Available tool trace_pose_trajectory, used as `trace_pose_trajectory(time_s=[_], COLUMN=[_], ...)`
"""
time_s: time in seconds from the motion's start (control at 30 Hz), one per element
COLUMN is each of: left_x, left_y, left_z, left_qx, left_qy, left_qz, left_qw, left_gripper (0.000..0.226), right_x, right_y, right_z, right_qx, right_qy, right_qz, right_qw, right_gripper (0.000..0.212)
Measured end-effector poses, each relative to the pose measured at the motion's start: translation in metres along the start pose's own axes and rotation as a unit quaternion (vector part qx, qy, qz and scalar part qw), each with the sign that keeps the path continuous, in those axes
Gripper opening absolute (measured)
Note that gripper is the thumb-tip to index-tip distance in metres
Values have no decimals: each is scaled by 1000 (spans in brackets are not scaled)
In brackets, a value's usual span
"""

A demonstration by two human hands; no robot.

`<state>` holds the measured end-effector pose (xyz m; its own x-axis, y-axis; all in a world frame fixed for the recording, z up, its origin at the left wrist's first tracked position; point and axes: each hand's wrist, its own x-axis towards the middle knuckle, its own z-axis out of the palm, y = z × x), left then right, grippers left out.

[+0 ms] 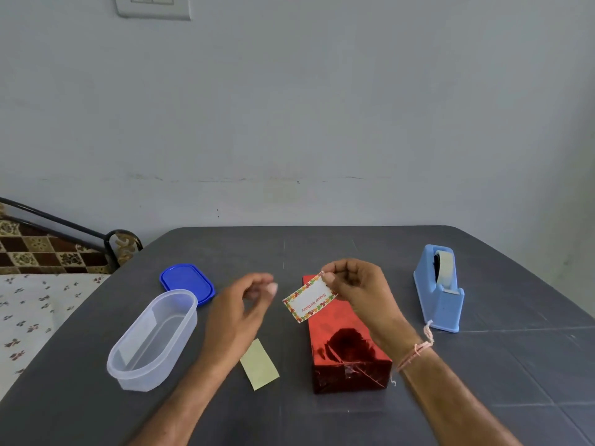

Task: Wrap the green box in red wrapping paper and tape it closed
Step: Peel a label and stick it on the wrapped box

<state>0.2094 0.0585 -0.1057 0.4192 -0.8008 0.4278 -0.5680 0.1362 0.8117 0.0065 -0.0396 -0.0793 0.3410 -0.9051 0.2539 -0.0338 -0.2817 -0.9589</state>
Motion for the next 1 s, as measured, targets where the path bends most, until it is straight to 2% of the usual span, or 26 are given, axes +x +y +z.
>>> trace_pose_trajectory(time_s=[0.07,0.13,0.27,0.4,0.5,0.57,0.63,0.7,0.77,0.83,0.9,1.0], left_x=[20,34,46,46,47,49,46,44,42,38,31,23], left_y=[29,47,56,57,56,57,61,64,65,66,67,62], left_z=[6,12,22,29,34,38,45,55,65,75,81,87], left_qx=[-43,-29,-22,-13,-28,-95,-213,-311,-363,-373,-365,-334], left_qy=[-67,-120,-120,-125,-103,-64,-6,36,52,57,61,70], left_qz=[14,40,82,105,92,37,-54,-143,-204,-232,-229,-195], left_qw=[997,992,989,986,990,993,976,939,908,896,900,920], left_gripper=[22,22,9,4,5,8,7,4,4,6,5,7], right_x=[8,14,23,26,26,23,15,4,-6,-10,-7,1], right_y=[-12,-22,-34,-34,-29,-20,-12,0,7,10,12,14], right_z=[-2,-5,-12,-23,-27,-29,-29,-23,-16,-13,-14,-22], right_qx=[-65,-114,-170,-182,-156,-116,-14,96,182,260,296,258], right_qy=[-42,-82,-104,-112,-65,28,80,71,42,29,55,115], right_qz=[-48,-82,-136,-146,-145,-119,-51,34,104,142,158,156], right_qw=[996,987,970,966,975,986,995,992,977,955,940,946], right_gripper=[17,27,30,29,32,37,40,41,35,29,19,10])
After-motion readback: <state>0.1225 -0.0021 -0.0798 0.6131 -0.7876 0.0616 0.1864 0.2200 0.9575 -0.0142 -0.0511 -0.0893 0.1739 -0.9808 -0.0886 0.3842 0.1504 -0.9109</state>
